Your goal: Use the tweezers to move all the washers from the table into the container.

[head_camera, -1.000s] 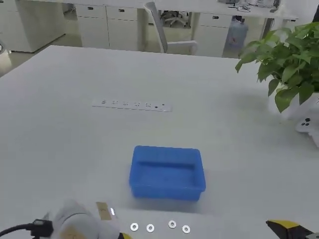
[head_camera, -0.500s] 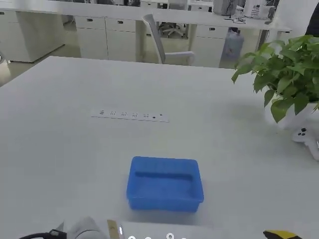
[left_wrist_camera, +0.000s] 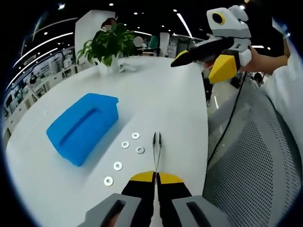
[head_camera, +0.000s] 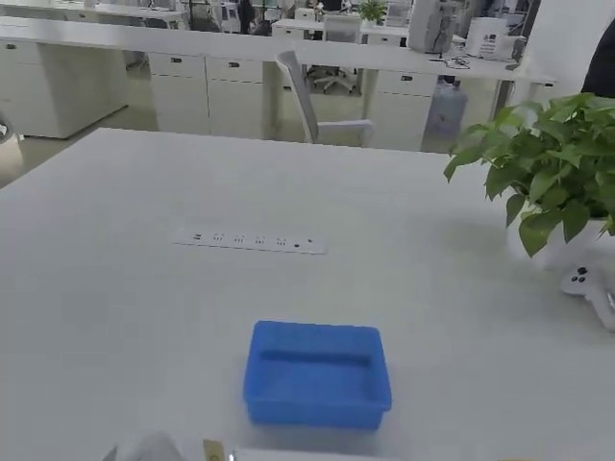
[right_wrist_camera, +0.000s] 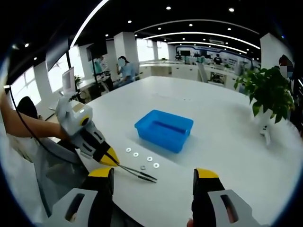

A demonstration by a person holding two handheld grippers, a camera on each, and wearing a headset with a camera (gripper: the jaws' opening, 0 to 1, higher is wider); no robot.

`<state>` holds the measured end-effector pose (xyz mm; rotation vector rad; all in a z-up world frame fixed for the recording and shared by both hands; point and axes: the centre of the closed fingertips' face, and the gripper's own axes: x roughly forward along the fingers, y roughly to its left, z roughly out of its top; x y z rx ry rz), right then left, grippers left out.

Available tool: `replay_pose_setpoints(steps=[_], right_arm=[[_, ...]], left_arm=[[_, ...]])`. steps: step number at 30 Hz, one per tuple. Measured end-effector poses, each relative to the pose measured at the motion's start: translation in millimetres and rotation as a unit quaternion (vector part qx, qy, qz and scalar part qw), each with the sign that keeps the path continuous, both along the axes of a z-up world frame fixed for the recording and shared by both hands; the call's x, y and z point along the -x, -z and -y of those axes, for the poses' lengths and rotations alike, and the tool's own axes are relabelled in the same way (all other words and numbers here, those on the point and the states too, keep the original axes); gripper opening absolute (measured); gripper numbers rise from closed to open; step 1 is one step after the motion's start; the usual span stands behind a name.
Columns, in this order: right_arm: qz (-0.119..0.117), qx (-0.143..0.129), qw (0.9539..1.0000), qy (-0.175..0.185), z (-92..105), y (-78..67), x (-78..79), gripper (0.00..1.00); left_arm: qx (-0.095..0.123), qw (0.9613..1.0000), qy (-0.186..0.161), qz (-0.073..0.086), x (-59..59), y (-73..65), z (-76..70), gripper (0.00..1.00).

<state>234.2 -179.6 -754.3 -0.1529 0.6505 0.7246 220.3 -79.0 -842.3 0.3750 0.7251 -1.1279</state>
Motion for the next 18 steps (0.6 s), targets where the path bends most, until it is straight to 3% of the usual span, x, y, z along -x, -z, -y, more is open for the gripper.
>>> replay_pose_setpoints(steps=[3,6,10,14,18], right_arm=[[0.000,-0.001,0.9999,-0.013,-5.8,0.7,2.6,0.63],[-0.003,0.008,0.9997,-0.022,-9.6,4.4,4.4,0.61],[-0.001,0.027,0.9988,-0.041,-12.2,9.3,7.7,0.58],[-0.011,0.022,0.9976,-0.065,-22.8,11.8,9.5,0.51],[-0.030,0.020,0.9910,-0.129,-40.3,17.9,12.7,0.36]], left_arm=[[0.028,0.9994,-0.020,-0.004,-0.4,-15.0,8.7,0.00],[0.040,0.9988,-0.027,0.011,-1.6,-31.5,15.3,0.00],[0.062,0.9972,-0.040,0.012,-3.9,-49.1,19.6,0.00],[0.079,0.9958,-0.042,0.020,-3.8,-67.2,23.3,0.00],[0.092,0.9947,-0.030,0.036,-1.2,-85.9,26.3,0.00]])
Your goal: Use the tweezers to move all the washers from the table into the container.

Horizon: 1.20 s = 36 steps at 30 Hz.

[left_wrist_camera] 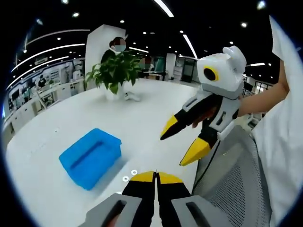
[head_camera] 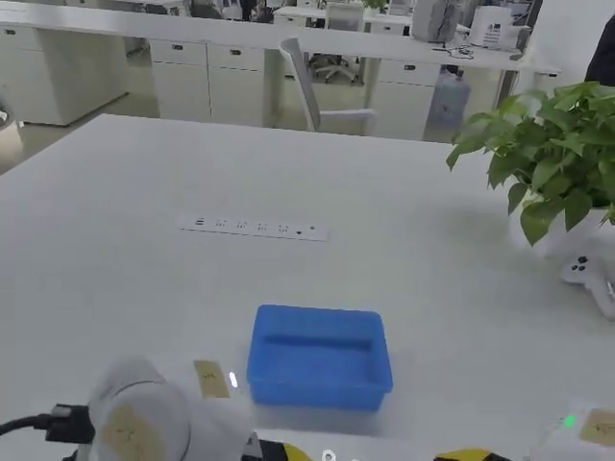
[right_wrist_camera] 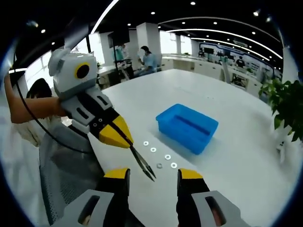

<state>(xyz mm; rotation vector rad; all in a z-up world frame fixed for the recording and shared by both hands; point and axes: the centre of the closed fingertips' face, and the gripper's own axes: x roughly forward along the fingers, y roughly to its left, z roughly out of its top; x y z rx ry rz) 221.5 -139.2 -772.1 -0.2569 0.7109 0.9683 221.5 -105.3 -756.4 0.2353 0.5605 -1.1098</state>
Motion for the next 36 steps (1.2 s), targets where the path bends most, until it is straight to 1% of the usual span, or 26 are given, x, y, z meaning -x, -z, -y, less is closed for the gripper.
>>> replay_pose_setpoints(steps=[2,3,4,5,6,7,8,9,10,12,13,14,15,16,18,21,22,23,26,28,29,31,32,33,35,36], right_arm=[[-0.017,-0.020,0.9991,-0.033,-12.7,-0.4,4.2,0.31],[-0.025,-0.025,0.9977,-0.058,-20.2,-1.6,7.3,0.29],[-0.022,-0.020,0.9969,-0.073,-23.9,-2.6,7.1,0.28],[-0.010,-0.007,0.9953,-0.096,-28.4,-4.4,6.0,0.26],[-0.002,0.001,0.9936,-0.113,-31.6,-6.0,5.9,0.24],[0.005,0.004,0.9907,-0.136,-37.5,-9.6,6.6,0.22],[0.008,0.005,0.9889,-0.148,-41.1,-11.9,7.1,0.20],[0.011,0.009,0.9859,-0.167,-45.5,-14.2,8.3,0.18],[0.011,0.009,0.9840,-0.178,-48.3,-15.3,9.9,0.17],[0.010,0.009,0.9810,-0.194,-53.8,-16.8,12.0,0.12],[0.011,0.009,0.9779,-0.208,-57.4,-17.2,14.0,0.10],[0.018,0.010,0.9776,-0.210,-59.8,-17.7,12.1,0.07],[0.020,0.011,0.9773,-0.211,-61.4,-17.6,11.3,0.06],[0.020,0.005,0.9769,-0.213,-65.2,-19.5,11.0,0.07],[0.017,-0.001,0.9765,-0.215,-70.7,-21.1,10.5,0.06],[0.024,-0.002,0.9754,-0.219,-76.7,-20.9,10.9,0.05],[0.033,0.000,0.9751,-0.219,-77.8,-20.8,9.7,0.05],[0.047,0.005,0.9742,-0.221,-78.8,-20.5,7.6,0.04],[0.056,0.004,0.9754,-0.213,-81.8,-19.6,4.0,0.04],[0.060,0.004,0.9767,-0.206,-84.1,-17.5,0.1,0.04],[0.061,0.003,0.9769,-0.205,-85.2,-16.3,-1.0,0.04],[0.063,0.002,0.9784,-0.197,-87.8,-12.2,-5.2,0.04],[0.064,0.000,0.9798,-0.189,-89.1,-9.8,-8.7,0.04],[0.064,-0.002,0.9807,-0.184,-89.8,-7.9,-10.9,0.04],[0.063,-0.006,0.9842,-0.166,-90.9,-3.2,-18.7,0.04],[0.061,-0.015,0.9863,-0.153,-92.8,-1.8,-23.9,0.04]], left_arm=[[0.003,0.9999,0.013,0.007,2.7,-10.1,1.3,0.00],[0.001,0.9996,0.025,0.012,5.2,-16.0,2.1,0.00],[-0.001,0.9992,0.036,0.017,7.1,-20.0,2.3,0.00],[-0.007,0.9984,0.051,0.022,9.8,-25.5,2.0,0.00],[-0.011,0.9979,0.058,0.025,11.0,-29.0,1.2,0.00],[-0.021,0.9969,0.070,0.030,12.7,-33.6,-0.2,0.00],[-0.026,0.9961,0.076,0.034,13.3,-37.0,-1.1,0.00],[-0.031,0.9954,0.081,0.039,13.5,-40.3,-1.8,0.00],[-0.036,0.9943,0.088,0.047,13.8,-45.0,-3.0,0.00],[-0.043,0.9930,0.094,0.057,13.3,-51.4,-4.5,0.00],[-0.045,0.9925,0.096,0.061,13.0,-54.2,-5.1,0.00],[-0.046,0.9922,0.099,0.060,13.9,-57.6,-5.7,0.00],[-0.046,0.9921,0.099,0.062,14.0,-59.9,-5.9,0.00],[-0.052,0.9912,0.098,0.071,13.4,-61.3,-6.8,0.00],[-0.056,0.9904,0.098,0.080,13.9,-62.7,-7.8,0.00],[-0.057,0.9908,0.087,0.087,11.5,-62.1,-11.2,0.00],[-0.057,0.9912,0.078,0.090,9.6,-62.1,-12.6,0.00],[-0.052,0.9921,0.068,0.092,8.1,-61.5,-14.2,0.00],[-0.034,0.9938,0.032,0.100,2.9,-61.8,-17.5,0.00],[-0.018,0.9943,-0.002,0.105,-1.7,-62.1,-21.1,0.00],[-0.010,0.9945,-0.013,0.103,-2.2,-62.1,-22.5,0.03],[0.009,0.9940,-0.061,0.091,-7.2,-61.0,-29.7,0.16],[0.018,0.9914,-0.095,0.089,-11.6,-60.3,-36.6,0.21],[0.026,0.9875,-0.125,0.093,-15.8,-60.8,-42.1,0.28],[0.026,0.9826,-0.162,0.087,-15.1,-55.5,-53.7,0.35],[0.026,0.9752,-0.198,0.095,-17.6,-53.6,-63.8,0.43]])
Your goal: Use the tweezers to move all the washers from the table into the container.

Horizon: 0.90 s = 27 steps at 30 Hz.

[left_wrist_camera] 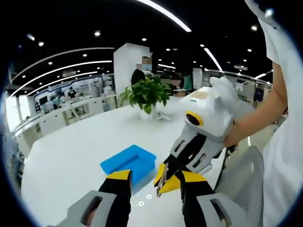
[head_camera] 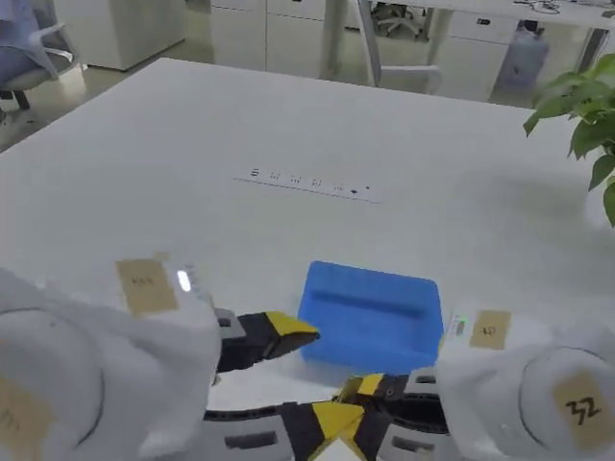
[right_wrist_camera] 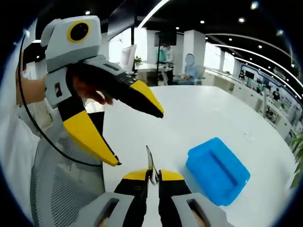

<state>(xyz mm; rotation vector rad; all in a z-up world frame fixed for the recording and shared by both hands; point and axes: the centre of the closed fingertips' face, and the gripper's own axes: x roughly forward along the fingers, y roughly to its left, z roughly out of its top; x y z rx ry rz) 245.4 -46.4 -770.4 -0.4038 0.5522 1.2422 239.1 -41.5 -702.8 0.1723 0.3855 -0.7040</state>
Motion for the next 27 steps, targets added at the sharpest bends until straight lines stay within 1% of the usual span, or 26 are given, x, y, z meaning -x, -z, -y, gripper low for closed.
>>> replay_pose_setpoints(steps=[1,3,4,5,6,7,8,9,10,12,13,15,16,17,18,19,20,21,22,23,24,27], right_arm=[[-0.004,-0.005,1.0000,0.007,-1.2,1.1,-3.0,0.04],[-0.011,-0.015,0.9997,0.019,-4.3,3.5,-9.0,0.04],[-0.012,-0.009,0.9997,0.017,-6.3,7.3,-11.9,0.04],[-0.011,-0.004,0.9998,0.018,-7.8,9.9,-13.8,0.04],[-0.006,-0.004,0.9998,0.020,-10.0,12.4,-17.3,0.04],[-0.005,-0.005,0.9997,0.022,-11.5,13.8,-19.7,0.04],[-0.008,-0.009,0.9996,0.026,-13.9,16.1,-23.4,0.04],[-0.012,-0.014,0.9993,0.032,-15.3,17.5,-25.9,0.04],[-0.015,-0.019,0.9991,0.035,-16.7,19.4,-27.8,0.04],[-0.033,-0.027,0.9981,0.045,-19.8,25.0,-31.3,0.05],[-0.033,-0.028,0.9980,0.046,-21.3,27.5,-33.5,0.05],[-0.034,-0.021,0.9981,0.047,-23.4,33.4,-35.6,0.05],[-0.035,-0.021,0.9980,0.048,-23.7,35.0,-36.6,0.05],[-0.037,-0.023,0.9979,0.049,-24.0,36.3,-37.5,0.05],[-0.044,-0.024,0.9973,0.053,-24.4,38.2,-39.0,0.05],[-0.047,-0.026,0.9971,0.054,-24.7,39.2,-39.8,0.05],[-0.050,-0.026,0.9969,0.055,-25.0,40.3,-40.3,0.05],[-0.052,-0.025,0.9968,0.056,-25.3,43.2,-41.2,0.05],[-0.051,-0.021,0.9969,0.056,-25.0,45.1,-41.5,0.05],[-0.048,-0.018,0.9971,0.056,-24.5,46.8,-42.0,0.05],[-0.046,-0.017,0.9972,0.057,-24.2,48.2,-42.9,0.05],[-0.052,-0.019,0.9966,0.062,-24.8,50.1,-43.7,0.05]], left_arm=[[-0.001,0.9999,-0.015,0.000,1.1,2.6,-5.7,0.50],[-0.002,0.9986,-0.052,-0.010,4.2,10.6,-19.6,0.63],[-0.001,0.9970,-0.075,-0.019,7.4,16.6,-28.3,0.66],[-0.003,0.9956,-0.091,-0.022,9.7,20.2,-35.1,0.67],[-0.013,0.9936,-0.110,-0.020,12.7,25.8,-45.8,0.71],[-0.023,0.9921,-0.121,-0.021,14.8,30.4,-52.7,0.76],[-0.038,0.9898,-0.134,-0.032,20.1,39.4,-61.5,0.80],[-0.046,0.9878,-0.145,-0.034,22.0,43.9,-67.8,0.85],[-0.054,0.9851,-0.160,-0.032,24.0,49.7,-76.2,0.87],[-0.058,0.9821,-0.175,-0.038,27.2,59.3,-84.5,0.93],[-0.064,0.9784,-0.192,-0.043,28.8,65.4,-91.5,0.94],[-0.059,0.9763,-0.204,-0.041,27.7,70.1,-96.3,0.94],[-0.057,0.9755,-0.208,-0.044,27.8,72.9,-97.6,0.95],[-0.059,0.9739,-0.214,-0.047,26.8,75.0,-98.4,0.95],[-0.069,0.9729,-0.216,-0.044,26.0,74.4,-98.4,0.94],[-0.085,0.9714,-0.220,-0.026,22.4,70.7,-100.1,0.93],[-0.088,0.9709,-0.222,-0.015,21.0,68.7,-99.6,0.92],[-0.090,0.9713,-0.220,-0.009,20.9,68.8,-98.2,0.90],[-0.096,0.9715,-0.217,-0.007,21.6,70.3,-97.7,0.91],[-0.101,0.9706,-0.218,-0.009,21.8,71.2,-99.0,0.92],[-0.100,0.9708,-0.218,-0.008,21.4,71.2,-100.0,0.92],[-0.087,0.9718,-0.219,-0.012,19.5,71.2,-101.9,0.92]])
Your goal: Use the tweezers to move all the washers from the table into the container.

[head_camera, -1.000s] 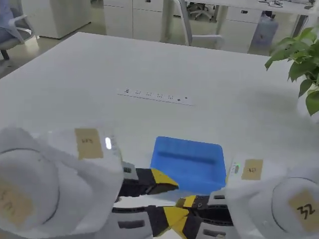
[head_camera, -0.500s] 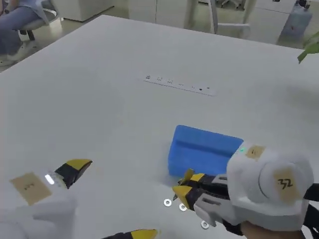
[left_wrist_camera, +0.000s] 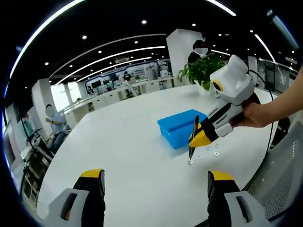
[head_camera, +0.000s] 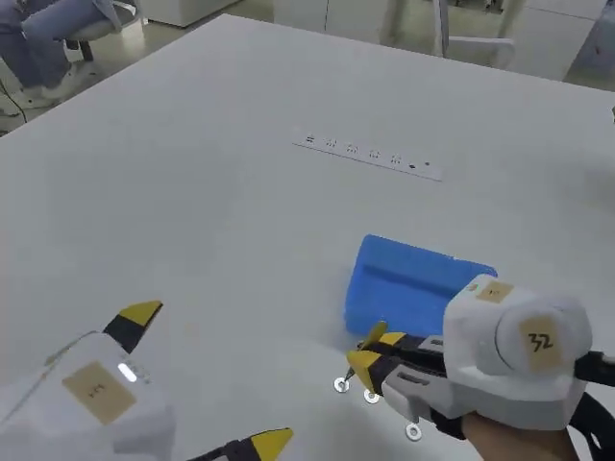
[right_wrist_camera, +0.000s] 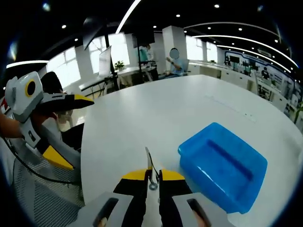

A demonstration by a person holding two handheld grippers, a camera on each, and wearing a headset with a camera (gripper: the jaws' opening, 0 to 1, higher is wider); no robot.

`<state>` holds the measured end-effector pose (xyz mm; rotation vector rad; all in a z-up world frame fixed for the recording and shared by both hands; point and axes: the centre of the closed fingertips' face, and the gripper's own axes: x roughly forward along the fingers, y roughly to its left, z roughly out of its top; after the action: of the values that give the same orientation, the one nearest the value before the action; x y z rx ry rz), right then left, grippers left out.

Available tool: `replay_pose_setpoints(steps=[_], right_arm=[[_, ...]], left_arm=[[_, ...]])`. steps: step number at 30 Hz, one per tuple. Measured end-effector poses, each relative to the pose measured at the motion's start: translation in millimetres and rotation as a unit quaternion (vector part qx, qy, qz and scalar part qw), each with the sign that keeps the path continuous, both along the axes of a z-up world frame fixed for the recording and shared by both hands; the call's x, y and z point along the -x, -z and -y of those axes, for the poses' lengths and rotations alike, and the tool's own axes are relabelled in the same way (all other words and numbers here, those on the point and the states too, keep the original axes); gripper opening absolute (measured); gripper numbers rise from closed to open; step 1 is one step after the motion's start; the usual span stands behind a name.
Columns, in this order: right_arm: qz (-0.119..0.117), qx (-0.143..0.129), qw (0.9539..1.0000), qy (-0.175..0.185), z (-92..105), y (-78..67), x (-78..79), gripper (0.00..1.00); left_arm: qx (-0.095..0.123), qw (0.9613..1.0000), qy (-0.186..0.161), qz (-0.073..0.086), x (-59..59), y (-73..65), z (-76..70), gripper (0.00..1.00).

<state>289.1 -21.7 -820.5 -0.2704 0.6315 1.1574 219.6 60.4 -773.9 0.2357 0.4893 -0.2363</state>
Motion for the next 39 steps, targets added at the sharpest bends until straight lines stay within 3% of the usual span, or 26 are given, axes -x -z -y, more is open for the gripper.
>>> replay_pose_setpoints(steps=[5,6,9,22,39], right_arm=[[-0.014,0.003,0.9999,0.001,-2.5,8.0,1.9,0.05],[-0.012,-0.006,0.9999,0.003,-3.8,6.0,1.3,0.05],[-0.006,0.004,1.0000,0.001,-3.1,5.8,1.3,0.05],[-0.001,0.016,0.9999,-0.001,-2.6,6.8,3.1,0.05],[-0.004,0.013,0.9998,0.011,-1.1,8.3,-3.2,0.04]], left_arm=[[-0.009,0.9999,0.005,-0.008,0.8,5.4,0.5,0.92],[-0.012,0.9999,0.006,-0.010,1.2,6.6,0.3,0.92],[-0.016,0.9998,0.007,-0.013,1.6,8.4,-0.7,0.92],[-0.034,0.9994,0.009,-0.006,2.8,8.7,-3.7,0.91],[-0.036,0.9993,0.011,-0.006,2.1,10.4,-4.0,0.89]])
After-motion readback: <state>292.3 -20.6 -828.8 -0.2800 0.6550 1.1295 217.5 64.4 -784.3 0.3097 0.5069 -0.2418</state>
